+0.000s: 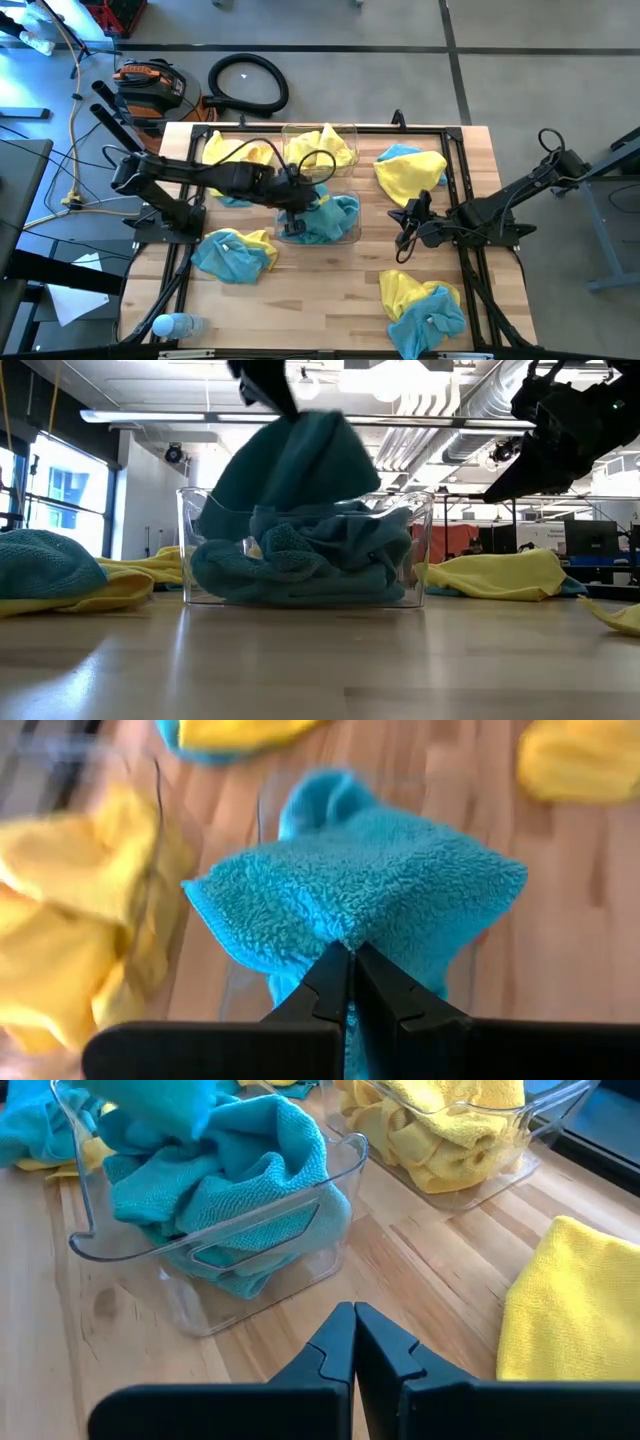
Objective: Sort microfiber towel by color & place in baskets
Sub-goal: Put the blue microfiber towel into the bottom transparent bin
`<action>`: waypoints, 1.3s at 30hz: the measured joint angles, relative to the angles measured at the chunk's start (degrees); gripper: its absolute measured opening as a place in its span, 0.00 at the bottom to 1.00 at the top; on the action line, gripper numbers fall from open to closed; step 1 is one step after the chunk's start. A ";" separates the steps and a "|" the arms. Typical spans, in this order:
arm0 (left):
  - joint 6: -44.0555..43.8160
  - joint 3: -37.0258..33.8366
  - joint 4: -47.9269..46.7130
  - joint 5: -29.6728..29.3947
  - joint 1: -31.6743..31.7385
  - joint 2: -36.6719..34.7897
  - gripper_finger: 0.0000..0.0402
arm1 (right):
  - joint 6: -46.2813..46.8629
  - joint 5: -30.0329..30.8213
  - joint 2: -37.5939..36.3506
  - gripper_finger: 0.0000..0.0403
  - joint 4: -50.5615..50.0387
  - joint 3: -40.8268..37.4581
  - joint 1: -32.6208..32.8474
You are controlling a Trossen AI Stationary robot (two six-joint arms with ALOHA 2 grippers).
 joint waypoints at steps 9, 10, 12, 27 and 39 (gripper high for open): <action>-4.61 -10.81 -0.54 0.15 2.10 0.06 0.00 | 0.00 0.00 0.00 0.00 -0.02 0.00 0.00; -4.94 -11.93 0.13 0.25 2.23 0.04 0.00 | 0.00 0.00 0.00 0.00 -0.03 0.00 0.00; -5.06 -14.12 1.74 0.79 2.56 0.04 0.00 | 0.00 0.01 0.00 0.00 -0.04 0.00 0.00; 0.02 -21.50 13.81 4.68 2.49 0.04 0.11 | 0.00 0.04 0.00 0.00 -0.04 0.00 0.00; 3.43 -17.19 6.12 2.65 2.51 1.40 0.33 | 0.28 0.04 0.00 0.00 -0.33 0.00 0.00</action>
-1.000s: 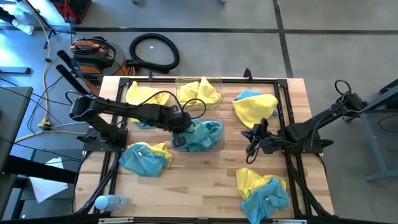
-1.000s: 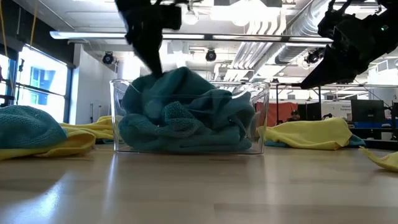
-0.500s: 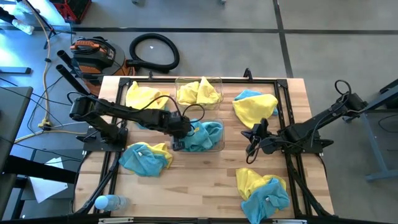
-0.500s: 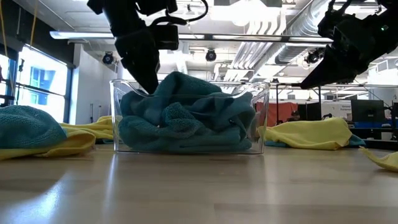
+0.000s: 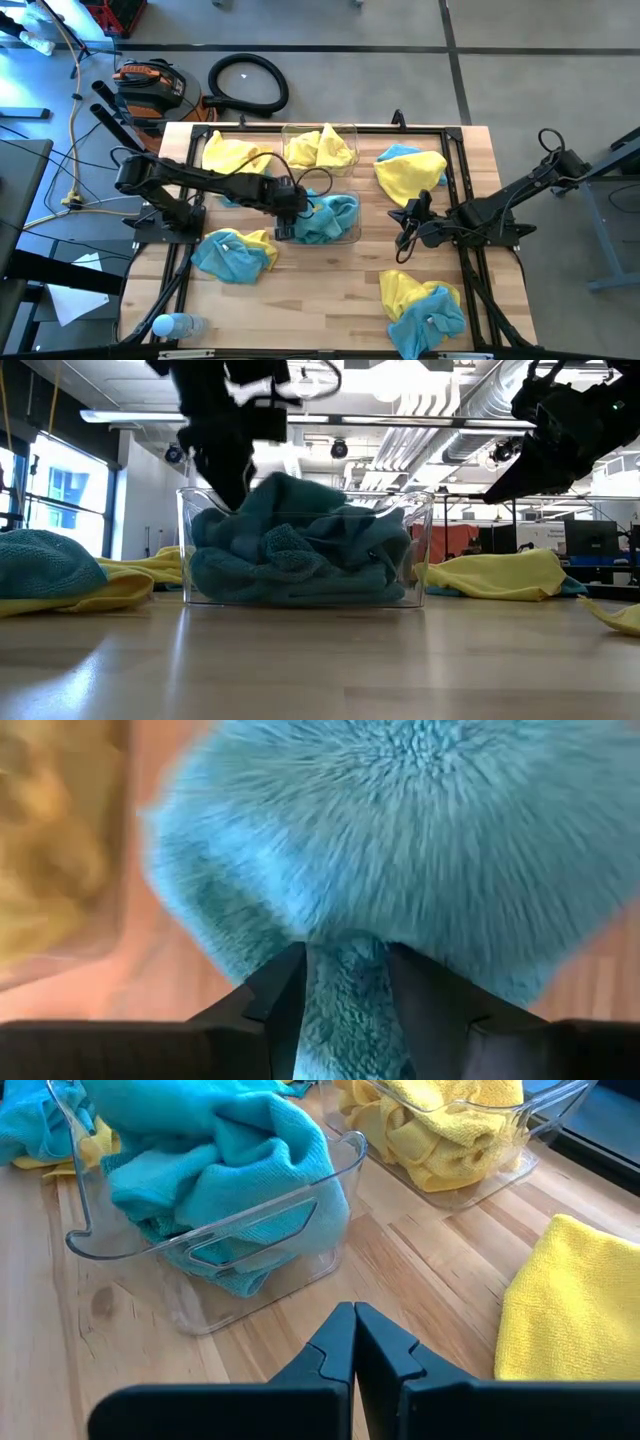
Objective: Sort microfiber towel by color & place in baskets
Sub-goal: Put the blue microfiber towel into the bottom transparent bin
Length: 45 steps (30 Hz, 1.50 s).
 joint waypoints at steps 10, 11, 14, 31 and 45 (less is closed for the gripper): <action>1.53 5.62 1.10 1.20 -0.13 -1.45 0.34 | 0.15 0.00 0.00 0.00 -0.17 0.02 0.00; 1.58 5.62 1.58 2.14 -0.13 -0.44 0.34 | 0.15 0.00 0.00 0.00 -0.17 0.02 0.00; 1.64 5.59 1.36 3.63 -0.15 3.83 0.33 | 0.15 -0.02 0.00 0.00 -0.17 0.02 0.00; 0.24 6.62 0.52 6.82 -0.13 13.98 0.33 | 1.46 -0.04 0.02 0.00 -0.96 0.02 0.00; -1.69 7.17 -2.29 3.47 -0.36 -1.20 0.33 | 1.68 -0.07 0.00 0.00 -1.01 0.02 0.00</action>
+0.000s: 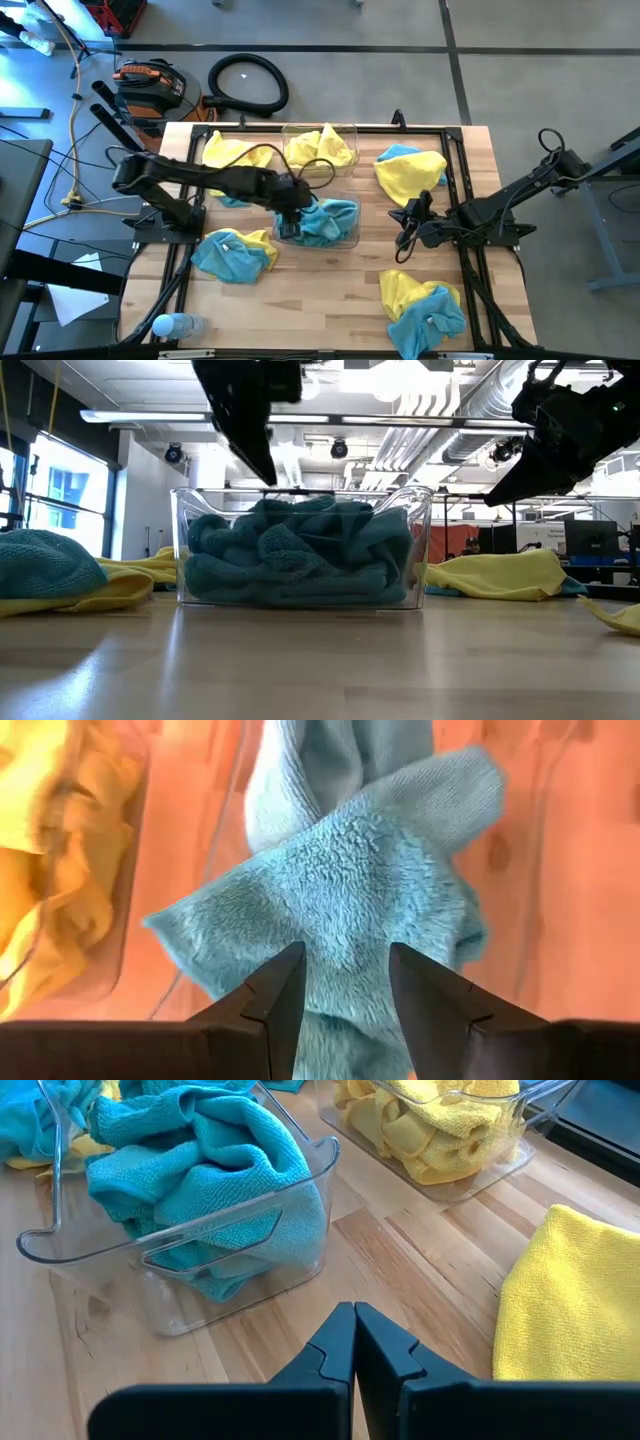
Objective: Sort microfiber towel by color & place in baskets
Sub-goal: Put the blue microfiber towel into the bottom transparent bin
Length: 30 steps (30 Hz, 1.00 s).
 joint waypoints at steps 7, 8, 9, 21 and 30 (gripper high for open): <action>-4.55 0.00 -6.38 -1.81 -3.06 -6.85 0.33 | 0.00 0.00 0.01 0.00 -0.13 0.00 0.00; -5.24 0.00 -7.21 -2.41 -3.80 -7.69 0.33 | 0.00 0.00 0.01 0.00 -0.18 0.00 0.00; -6.04 0.00 -8.24 -2.87 -4.53 -8.46 0.33 | 0.00 0.00 0.00 0.00 -0.20 0.00 0.00; -21.09 -6.66 -16.64 -5.30 -15.90 -15.09 0.33 | 1.53 -1.04 0.01 0.00 -1.37 0.00 0.00; -44.94 -21.40 -17.27 -5.09 -26.23 -17.88 0.33 | 3.86 -1.09 0.00 0.00 -2.40 0.00 0.00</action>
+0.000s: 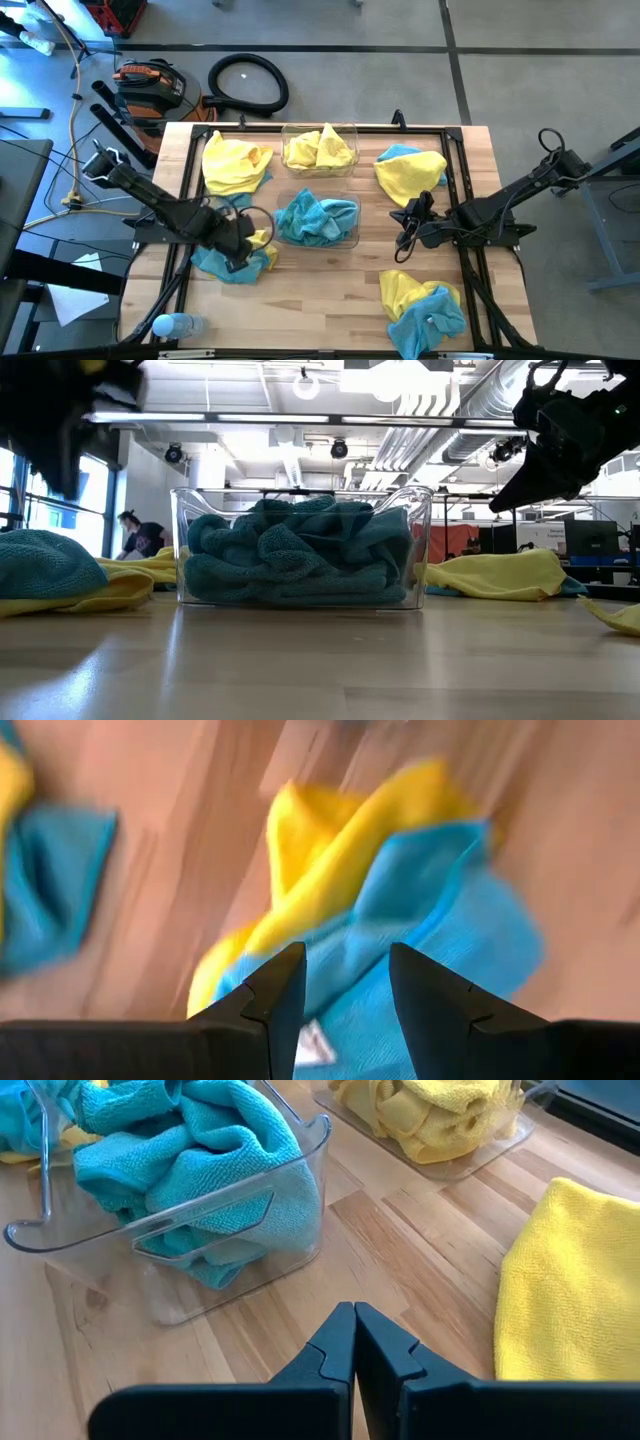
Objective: Sort microfiber towel by color & place in baskets
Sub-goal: Put the blue microfiber towel into the bottom transparent bin
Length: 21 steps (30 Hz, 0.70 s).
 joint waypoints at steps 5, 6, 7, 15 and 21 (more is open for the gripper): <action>-9.20 -6.93 0.89 0.00 -2.61 0.01 0.33 | 0.23 0.00 0.02 0.00 0.01 0.00 0.00; -10.47 -8.35 1.40 0.02 -2.81 0.03 0.33 | 0.24 0.00 0.01 0.00 0.00 0.00 0.00; -11.52 -9.74 2.03 0.03 -2.93 0.03 0.33 | 0.23 0.02 0.00 0.00 0.02 0.00 0.00; -12.10 -16.98 9.61 3.53 -3.11 0.01 0.26 | 0.23 0.25 0.00 0.00 0.01 0.00 0.00; -7.70 -14.69 8.76 4.97 -3.09 0.03 0.03 | 0.23 0.28 0.00 0.00 -0.11 0.00 0.00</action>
